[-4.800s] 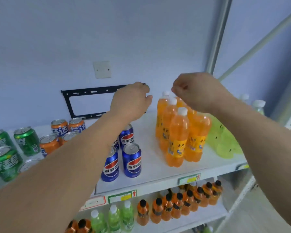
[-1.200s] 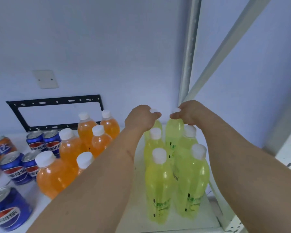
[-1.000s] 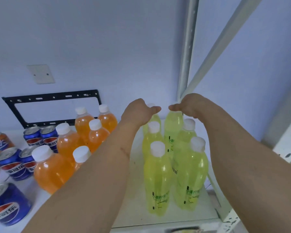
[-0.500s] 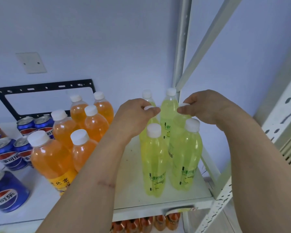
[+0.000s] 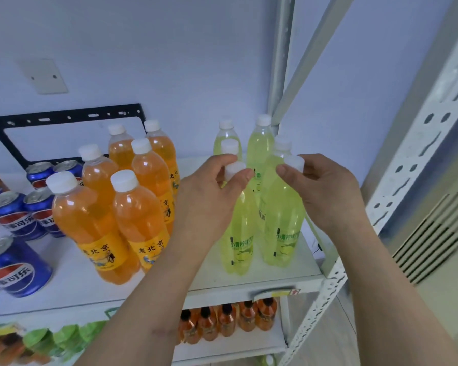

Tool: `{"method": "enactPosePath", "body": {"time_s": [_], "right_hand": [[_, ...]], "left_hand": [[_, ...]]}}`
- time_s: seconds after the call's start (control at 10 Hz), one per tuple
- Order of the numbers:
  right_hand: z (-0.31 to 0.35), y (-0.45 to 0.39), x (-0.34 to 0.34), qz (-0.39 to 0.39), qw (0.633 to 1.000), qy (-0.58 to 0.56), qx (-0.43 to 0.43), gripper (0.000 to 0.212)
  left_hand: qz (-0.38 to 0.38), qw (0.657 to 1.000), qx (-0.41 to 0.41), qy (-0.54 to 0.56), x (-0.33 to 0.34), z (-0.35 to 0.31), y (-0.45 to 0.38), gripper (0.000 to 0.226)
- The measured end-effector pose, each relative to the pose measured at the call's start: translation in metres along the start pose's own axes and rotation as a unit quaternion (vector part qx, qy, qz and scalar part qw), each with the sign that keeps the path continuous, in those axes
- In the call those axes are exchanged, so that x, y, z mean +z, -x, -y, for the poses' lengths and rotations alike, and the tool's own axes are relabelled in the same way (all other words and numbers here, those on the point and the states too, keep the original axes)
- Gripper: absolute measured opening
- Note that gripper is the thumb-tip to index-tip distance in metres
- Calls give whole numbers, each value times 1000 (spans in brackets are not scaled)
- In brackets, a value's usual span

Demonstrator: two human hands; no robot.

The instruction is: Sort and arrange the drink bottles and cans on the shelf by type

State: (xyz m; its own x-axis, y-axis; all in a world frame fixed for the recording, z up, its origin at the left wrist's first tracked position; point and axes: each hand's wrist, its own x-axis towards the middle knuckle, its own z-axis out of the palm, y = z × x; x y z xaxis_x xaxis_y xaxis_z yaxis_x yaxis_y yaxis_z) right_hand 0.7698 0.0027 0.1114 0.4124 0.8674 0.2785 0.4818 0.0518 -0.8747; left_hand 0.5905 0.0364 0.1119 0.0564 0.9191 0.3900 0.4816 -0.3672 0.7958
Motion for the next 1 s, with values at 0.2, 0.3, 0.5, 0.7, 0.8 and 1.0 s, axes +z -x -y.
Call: {"method": "enactPosePath", "body": {"time_s": [0.2, 0.3, 0.5, 0.7, 0.8, 1.0], "right_hand": [[-52, 39, 18, 13, 998, -54, 26, 95], [-94, 59, 34, 66, 995, -37, 63, 98], [-132, 66, 44, 104, 989, 52, 87, 58], [-135, 67, 46, 89, 991, 69, 75, 55], [-130, 69, 45, 93, 989, 82, 87, 58], [-104, 80, 40, 19, 997, 56, 55, 83]], "left_hand": [[30, 994, -27, 103, 19, 36, 27, 69], [61, 987, -81, 123, 35, 60, 50, 64], [115, 979, -122, 112, 45, 94, 59, 64], [125, 980, -111, 112, 45, 101, 57, 67], [132, 979, -106, 110, 43, 101, 59, 72], [92, 990, -53, 93, 21, 80, 65, 68]]}}
